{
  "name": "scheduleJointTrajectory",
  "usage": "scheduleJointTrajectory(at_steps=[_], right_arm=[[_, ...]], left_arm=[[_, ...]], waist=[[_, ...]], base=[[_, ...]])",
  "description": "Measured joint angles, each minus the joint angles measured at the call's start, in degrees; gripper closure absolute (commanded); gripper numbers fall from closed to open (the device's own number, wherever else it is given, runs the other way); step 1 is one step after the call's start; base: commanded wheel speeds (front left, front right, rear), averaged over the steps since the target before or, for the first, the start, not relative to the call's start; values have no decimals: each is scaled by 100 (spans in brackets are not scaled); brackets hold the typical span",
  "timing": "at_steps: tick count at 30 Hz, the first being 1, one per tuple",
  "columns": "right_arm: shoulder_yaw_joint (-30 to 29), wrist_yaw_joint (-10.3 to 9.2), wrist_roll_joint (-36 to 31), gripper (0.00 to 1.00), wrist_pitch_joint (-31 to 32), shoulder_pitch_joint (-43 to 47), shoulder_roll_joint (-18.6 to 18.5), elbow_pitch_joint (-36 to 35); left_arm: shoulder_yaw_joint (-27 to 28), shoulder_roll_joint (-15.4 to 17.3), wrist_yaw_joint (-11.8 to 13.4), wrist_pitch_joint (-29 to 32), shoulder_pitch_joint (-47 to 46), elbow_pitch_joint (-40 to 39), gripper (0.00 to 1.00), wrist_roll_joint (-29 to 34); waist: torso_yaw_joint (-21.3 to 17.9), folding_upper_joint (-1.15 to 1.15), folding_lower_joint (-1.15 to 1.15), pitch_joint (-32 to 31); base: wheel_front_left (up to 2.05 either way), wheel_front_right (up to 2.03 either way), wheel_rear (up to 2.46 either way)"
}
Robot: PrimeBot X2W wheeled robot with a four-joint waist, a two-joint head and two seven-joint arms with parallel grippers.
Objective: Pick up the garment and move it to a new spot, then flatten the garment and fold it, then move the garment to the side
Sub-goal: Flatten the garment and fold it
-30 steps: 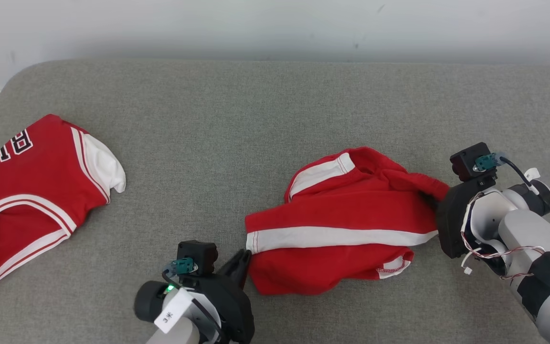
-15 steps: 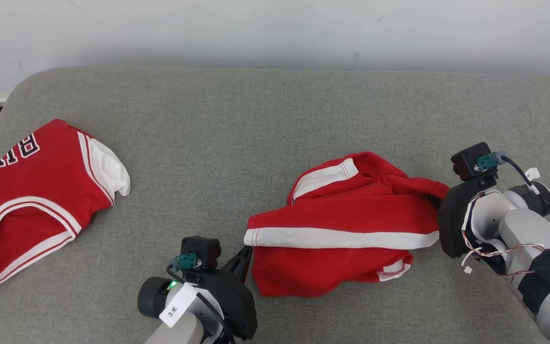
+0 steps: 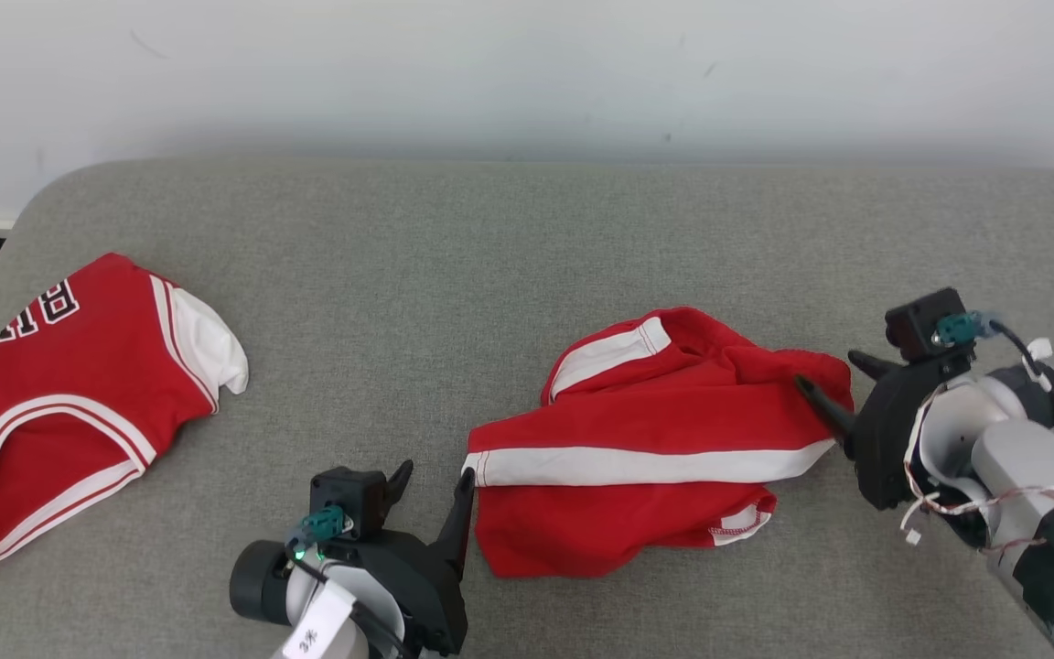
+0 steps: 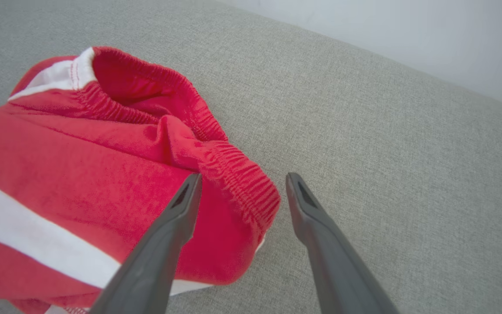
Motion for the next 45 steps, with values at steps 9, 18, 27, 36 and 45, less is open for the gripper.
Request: scheduleJointTrajectory(at_steps=[9, 18, 27, 36, 45], right_arm=[[238, 1, 138, 0, -7, 226, -90, -268], [331, 1, 170, 0, 170, 202, -203, -243], [358, 1, 308, 0, 419, -108, -137, -82], [454, 1, 444, 100, 515, -179, 23, 83], [513, 1, 558, 100, 378, -277, 59, 127]], left_arm=[[-120, -43, -7, -37, 167, -167, 0, -25], [-300, -58, -158, 190, 62, -32, 0, -26], [-307, -83, -193, 382, -357, 235, 0, 13], [-313, -164, -360, 619, -522, 554, 100, -347], [-293, -178, -405, 539, -617, 700, 100, -407]], waist=[[-139, 0, 0, -75], [-187, 0, 0, -11], [-177, 0, 0, 219], [-85, 0, 1, 423], [-69, 0, 1, 392]], base=[[0, 0, 0], [0, 0, 0], [0, 0, 0], [0, 0, 0], [0, 0, 0]])
